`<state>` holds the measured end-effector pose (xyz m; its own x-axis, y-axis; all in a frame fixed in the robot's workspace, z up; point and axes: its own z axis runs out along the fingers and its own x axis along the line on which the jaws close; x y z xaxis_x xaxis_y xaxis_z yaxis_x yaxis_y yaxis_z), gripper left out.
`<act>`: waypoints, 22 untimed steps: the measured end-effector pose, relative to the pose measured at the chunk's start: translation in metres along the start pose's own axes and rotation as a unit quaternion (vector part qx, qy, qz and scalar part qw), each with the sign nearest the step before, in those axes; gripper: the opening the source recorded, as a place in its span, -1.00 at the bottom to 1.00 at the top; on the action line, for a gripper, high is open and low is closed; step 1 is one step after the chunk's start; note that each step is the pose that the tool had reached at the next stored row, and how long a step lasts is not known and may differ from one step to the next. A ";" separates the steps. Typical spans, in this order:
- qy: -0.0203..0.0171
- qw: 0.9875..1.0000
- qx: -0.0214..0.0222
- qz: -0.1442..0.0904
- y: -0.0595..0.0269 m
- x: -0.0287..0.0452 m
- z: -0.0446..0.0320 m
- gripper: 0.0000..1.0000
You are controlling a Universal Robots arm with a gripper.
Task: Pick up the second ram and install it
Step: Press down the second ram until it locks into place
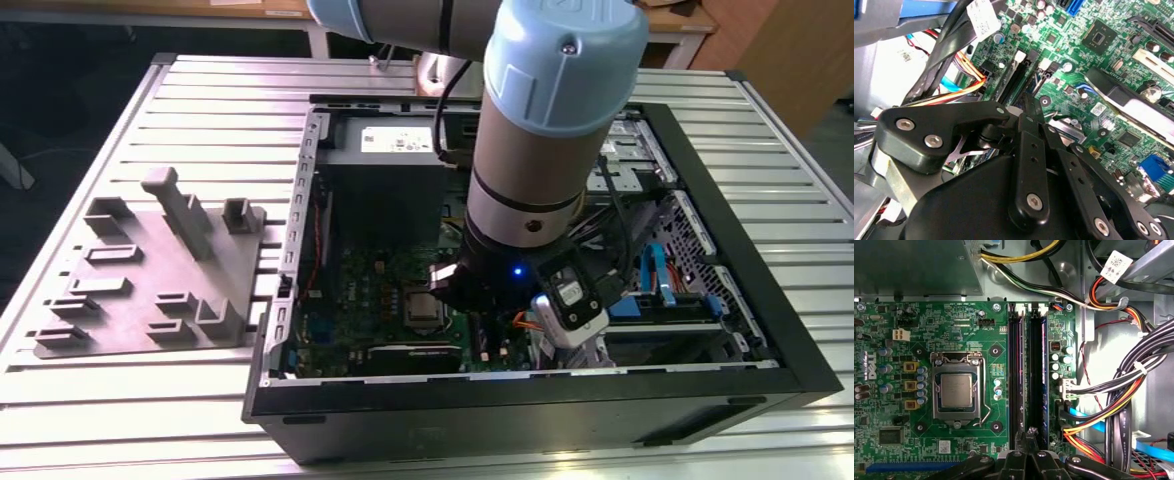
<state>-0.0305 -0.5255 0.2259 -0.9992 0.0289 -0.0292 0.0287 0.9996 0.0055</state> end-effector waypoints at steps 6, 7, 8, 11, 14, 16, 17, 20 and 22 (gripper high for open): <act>0.000 1.000 0.000 0.000 0.0000 0.0014 0.0033 -0.80; 0.000 1.000 0.000 0.000 -0.0001 0.0015 0.0043 -0.80; 0.000 1.000 0.000 0.000 -0.0001 0.0016 0.0045 -0.80; 0.000 1.000 0.000 0.000 -0.0001 0.0015 0.0048 -0.80; 0.000 1.000 0.000 0.000 -0.0001 0.0016 0.0065 -0.80; 0.000 1.000 0.000 0.000 -0.0001 0.0016 0.0066 -0.80; 0.000 1.000 0.000 0.000 0.0000 0.0016 0.0069 -0.80; 0.000 1.000 0.000 0.000 -0.0001 0.0016 0.0069 -0.80; 0.000 1.000 0.000 0.000 -0.0001 0.0016 0.0075 -0.80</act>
<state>-0.0319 -0.5255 0.2184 -0.9991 0.0288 -0.0296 0.0287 0.9996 0.0050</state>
